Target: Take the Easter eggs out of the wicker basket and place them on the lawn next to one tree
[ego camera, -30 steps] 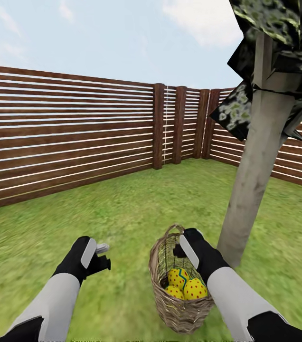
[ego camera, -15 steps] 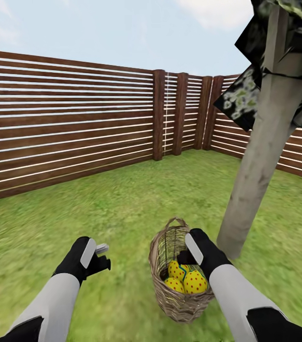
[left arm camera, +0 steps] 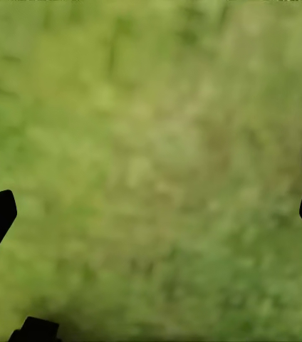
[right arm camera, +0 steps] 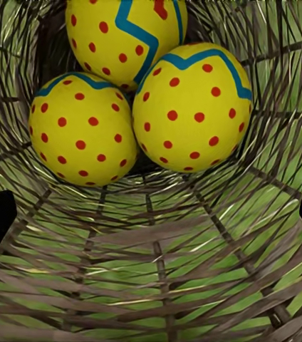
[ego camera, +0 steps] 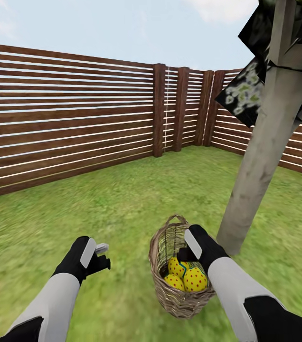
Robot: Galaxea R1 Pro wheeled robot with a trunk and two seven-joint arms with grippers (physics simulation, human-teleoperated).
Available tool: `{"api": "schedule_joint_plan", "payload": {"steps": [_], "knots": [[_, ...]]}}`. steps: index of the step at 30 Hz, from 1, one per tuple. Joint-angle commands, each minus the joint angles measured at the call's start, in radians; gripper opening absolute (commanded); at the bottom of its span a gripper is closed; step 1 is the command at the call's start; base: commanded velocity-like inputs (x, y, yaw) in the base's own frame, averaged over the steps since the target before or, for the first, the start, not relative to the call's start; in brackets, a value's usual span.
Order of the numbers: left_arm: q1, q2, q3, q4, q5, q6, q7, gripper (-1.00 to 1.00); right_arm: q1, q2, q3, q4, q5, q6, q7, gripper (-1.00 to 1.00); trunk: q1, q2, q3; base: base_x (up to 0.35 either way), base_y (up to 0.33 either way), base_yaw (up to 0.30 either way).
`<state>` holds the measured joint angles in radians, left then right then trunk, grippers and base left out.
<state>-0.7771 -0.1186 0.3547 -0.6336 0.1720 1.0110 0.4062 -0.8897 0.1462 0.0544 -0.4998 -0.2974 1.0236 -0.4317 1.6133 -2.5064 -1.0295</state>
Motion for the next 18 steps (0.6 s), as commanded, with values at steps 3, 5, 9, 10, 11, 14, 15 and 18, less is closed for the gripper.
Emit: {"api": "schedule_joint_plan", "payload": {"steps": [3,5,9,10,11,14,15,18], "knots": [[-0.001,-0.001,0.004,-0.002,0.011,-0.002,0.012,1.0,-0.001,-0.001,0.005,-0.001,-0.011,0.003,-0.009,1.0,0.0,0.0,-0.001,0.0,0.0,0.0],[-0.001,-0.001,0.004,-0.002,0.011,-0.005,0.013,1.0,-0.001,-0.001,0.005,0.0,-0.011,0.003,-0.009,1.0,0.0,0.0,-0.001,0.06,0.0,0.0],[-0.001,-0.001,0.004,-0.003,0.01,-0.008,0.014,1.0,-0.001,-0.001,0.005,0.0,-0.01,0.003,-0.009,1.0,0.0,0.0,-0.001,0.221,0.0,0.0],[-0.001,-0.001,0.004,-0.003,0.009,-0.008,0.014,1.0,-0.001,-0.001,0.005,0.0,-0.01,0.003,-0.009,1.0,0.0,0.0,-0.001,0.269,0.0,0.0],[-0.001,0.0,0.004,-0.003,0.009,-0.009,0.014,1.0,-0.001,-0.001,0.005,0.0,-0.01,0.003,-0.009,1.0,0.0,0.0,-0.001,0.214,0.0,0.0],[-0.001,-0.001,0.004,-0.002,0.009,-0.009,0.014,1.0,-0.002,-0.001,0.005,0.002,-0.01,0.005,-0.009,1.0,0.0,0.0,-0.001,0.123,0.0,0.0],[-0.001,-0.001,0.004,-0.002,0.009,-0.008,0.015,1.0,-0.002,-0.001,0.005,0.004,-0.01,0.005,-0.009,1.0,0.0,0.0,-0.001,0.056,0.0,0.0],[-0.001,-0.001,0.004,-0.002,0.009,-0.006,0.015,1.0,-0.002,-0.001,0.005,0.01,-0.009,0.006,-0.01,1.0,0.0,0.0,-0.001,0.032,0.0,0.0]]}}
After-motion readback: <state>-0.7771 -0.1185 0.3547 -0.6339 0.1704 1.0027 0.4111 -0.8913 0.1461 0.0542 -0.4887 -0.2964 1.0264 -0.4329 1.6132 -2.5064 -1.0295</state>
